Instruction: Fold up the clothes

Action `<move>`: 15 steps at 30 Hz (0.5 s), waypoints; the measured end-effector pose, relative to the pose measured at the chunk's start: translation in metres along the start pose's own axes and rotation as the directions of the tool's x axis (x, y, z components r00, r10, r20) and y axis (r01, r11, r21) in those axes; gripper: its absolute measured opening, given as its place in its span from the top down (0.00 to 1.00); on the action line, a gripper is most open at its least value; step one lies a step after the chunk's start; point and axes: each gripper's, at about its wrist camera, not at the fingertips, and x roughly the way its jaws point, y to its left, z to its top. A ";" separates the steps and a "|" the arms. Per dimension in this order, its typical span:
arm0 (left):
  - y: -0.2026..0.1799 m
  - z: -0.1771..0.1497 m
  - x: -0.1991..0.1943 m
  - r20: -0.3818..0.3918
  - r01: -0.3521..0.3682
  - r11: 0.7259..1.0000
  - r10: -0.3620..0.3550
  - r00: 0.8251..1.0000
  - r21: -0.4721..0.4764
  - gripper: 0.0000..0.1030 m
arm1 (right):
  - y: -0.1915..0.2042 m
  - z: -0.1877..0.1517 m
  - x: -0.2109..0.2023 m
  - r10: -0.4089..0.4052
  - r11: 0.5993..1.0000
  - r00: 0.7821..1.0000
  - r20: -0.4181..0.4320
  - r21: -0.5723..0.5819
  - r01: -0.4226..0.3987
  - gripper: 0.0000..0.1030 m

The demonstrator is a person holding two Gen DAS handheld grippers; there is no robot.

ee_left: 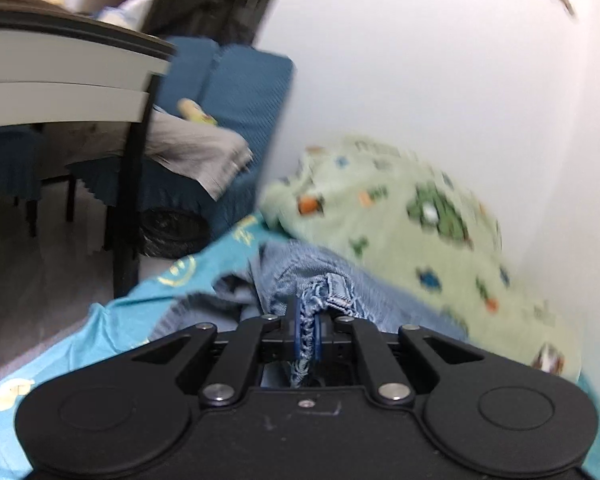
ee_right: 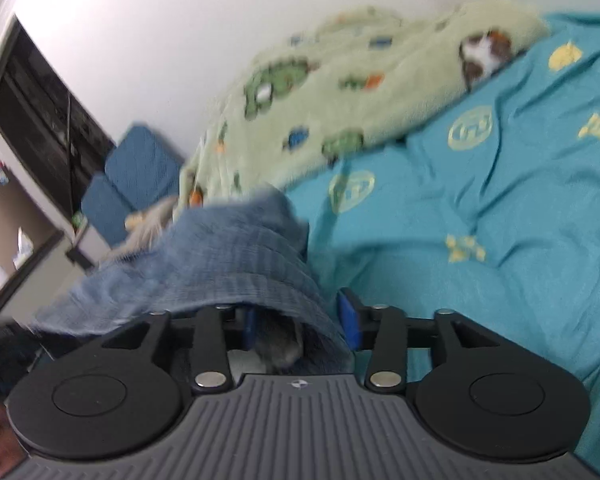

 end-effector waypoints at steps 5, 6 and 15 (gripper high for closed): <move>0.031 0.015 0.000 -0.003 -0.096 0.977 0.097 0.995 -0.189 0.95 | 0.011 -0.020 0.017 -0.009 0.998 0.997 -0.077 -0.067 0.004 0.51; 0.037 0.016 0.001 -0.015 -0.112 0.968 0.112 0.994 -0.223 0.95 | 0.009 -0.022 0.019 -0.003 0.999 0.996 -0.087 -0.046 -0.001 0.53; 0.051 0.012 0.017 -0.117 -0.213 0.951 0.190 0.975 -0.225 0.95 | 0.012 -0.020 0.012 0.028 0.996 0.998 -0.061 0.081 -0.023 0.89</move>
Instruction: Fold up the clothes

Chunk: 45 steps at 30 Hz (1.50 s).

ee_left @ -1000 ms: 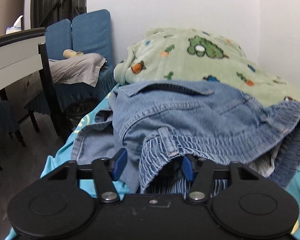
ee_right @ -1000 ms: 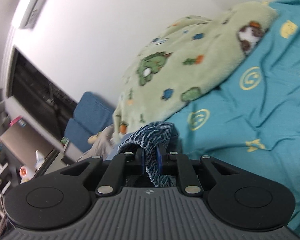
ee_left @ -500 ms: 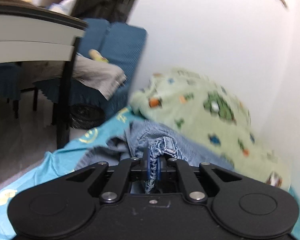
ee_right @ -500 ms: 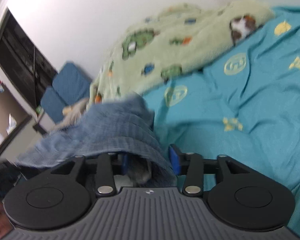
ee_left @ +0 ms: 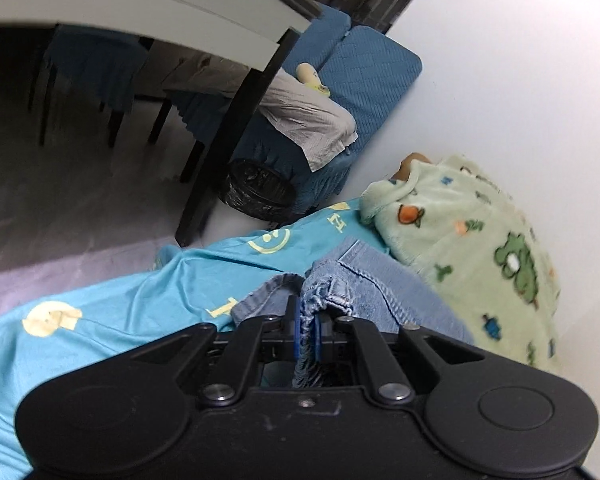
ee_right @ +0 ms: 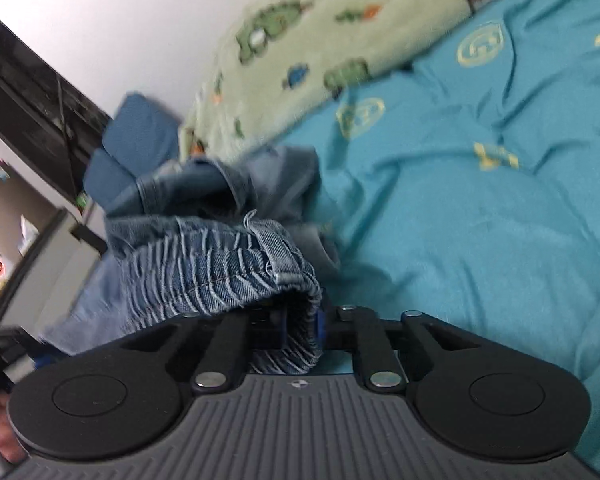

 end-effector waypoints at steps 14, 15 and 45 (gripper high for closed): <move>-0.018 -0.060 0.015 -0.216 -0.055 0.914 0.153 0.964 0.403 0.73 | 0.032 0.046 -0.038 0.064 0.997 0.968 0.243 -0.061 -0.051 0.94; -0.023 -0.068 0.016 -0.202 -0.057 0.886 0.166 0.965 0.459 0.73 | 0.030 0.047 -0.038 0.064 0.997 0.969 0.239 -0.052 -0.053 0.94; -0.046 -0.105 0.060 0.006 -0.074 0.569 0.121 0.993 0.819 0.41 | 0.011 0.046 -0.027 0.048 0.999 0.985 0.165 0.011 -0.051 0.93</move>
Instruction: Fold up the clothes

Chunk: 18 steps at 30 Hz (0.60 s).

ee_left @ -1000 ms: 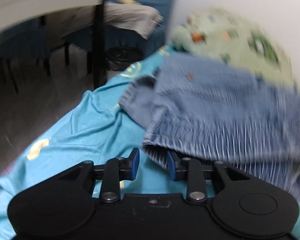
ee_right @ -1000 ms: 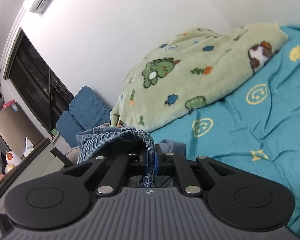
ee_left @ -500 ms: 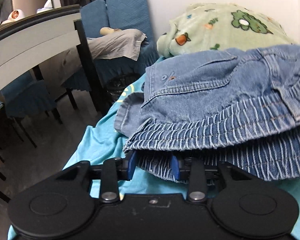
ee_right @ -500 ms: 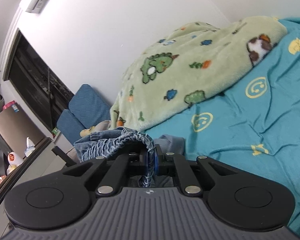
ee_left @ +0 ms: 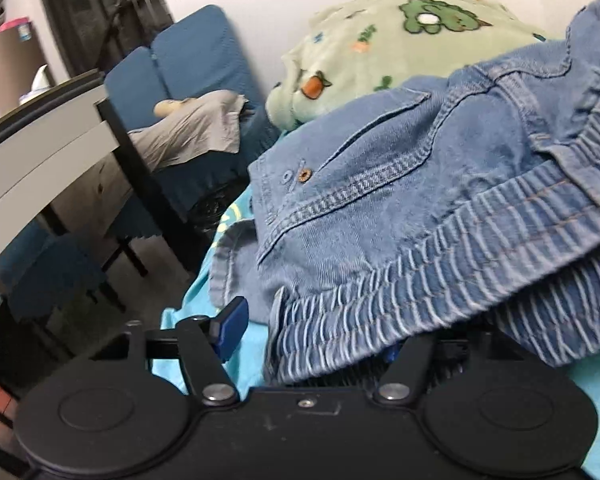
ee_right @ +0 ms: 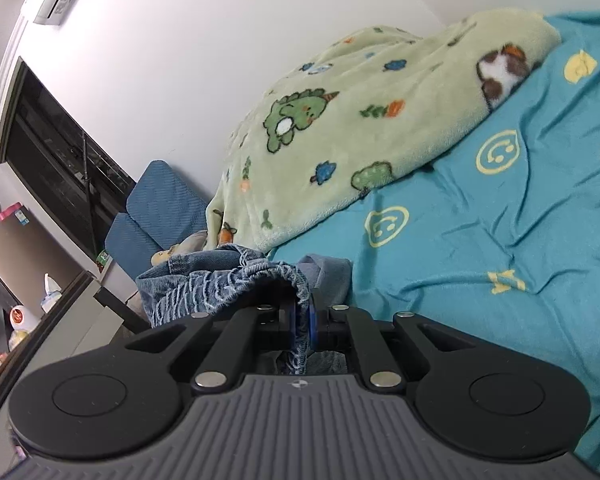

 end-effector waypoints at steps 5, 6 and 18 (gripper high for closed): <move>0.005 0.001 0.009 0.023 0.063 0.997 -0.062 0.998 -0.050 0.64 | -0.005 -0.002 0.004 0.006 1.000 1.000 -0.024 0.018 -0.006 0.93; 0.005 0.002 0.010 0.020 0.067 0.996 -0.066 0.998 -0.064 0.69 | -0.006 -0.002 0.005 0.007 1.000 1.000 -0.029 0.019 -0.006 0.93; 0.048 0.021 -0.051 0.124 0.103 0.931 -0.062 0.990 -0.350 0.93 | -0.019 -0.017 0.020 -0.050 0.999 0.994 -0.093 -0.022 0.048 0.84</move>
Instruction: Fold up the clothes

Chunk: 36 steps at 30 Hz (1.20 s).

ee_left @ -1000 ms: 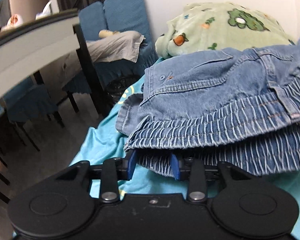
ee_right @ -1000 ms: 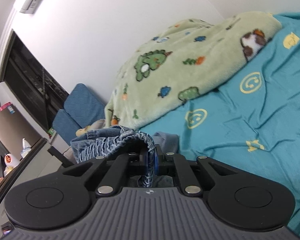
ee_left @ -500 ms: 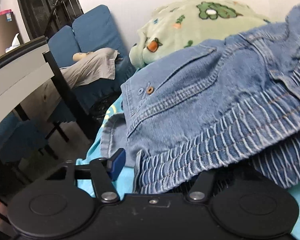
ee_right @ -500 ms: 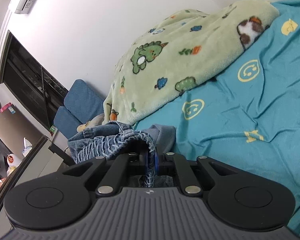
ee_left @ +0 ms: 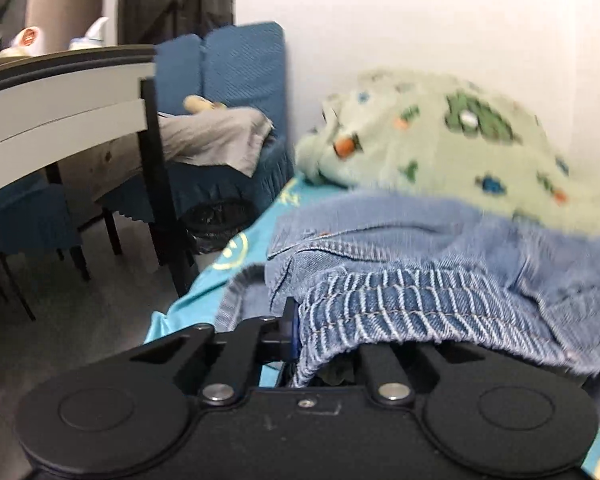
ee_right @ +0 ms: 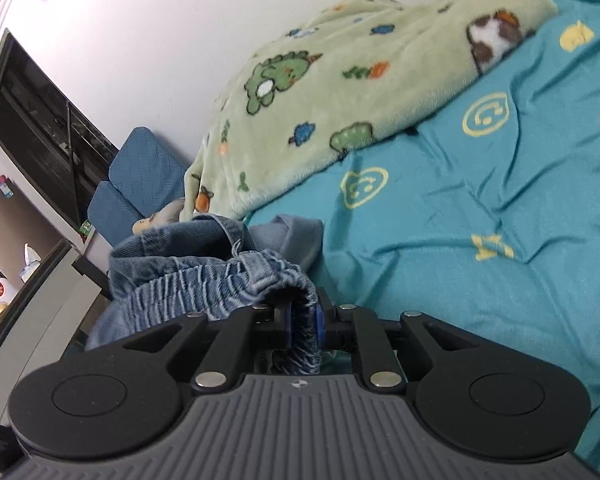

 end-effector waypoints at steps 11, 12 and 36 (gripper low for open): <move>0.020 0.016 -0.064 0.011 0.089 0.982 -0.088 0.996 -0.166 0.94 | 0.009 0.006 -0.016 0.012 0.998 1.000 0.018 0.053 -0.013 0.92; 0.021 0.017 -0.074 0.029 0.100 0.978 -0.096 0.995 -0.181 0.94 | 0.015 0.012 -0.022 0.017 0.999 0.999 0.044 0.050 -0.019 0.93; -0.225 -0.031 -0.086 -0.057 0.553 0.833 -0.553 0.831 -0.015 0.94 | -0.061 0.209 -0.019 -0.013 0.971 0.963 0.267 -0.228 0.077 0.94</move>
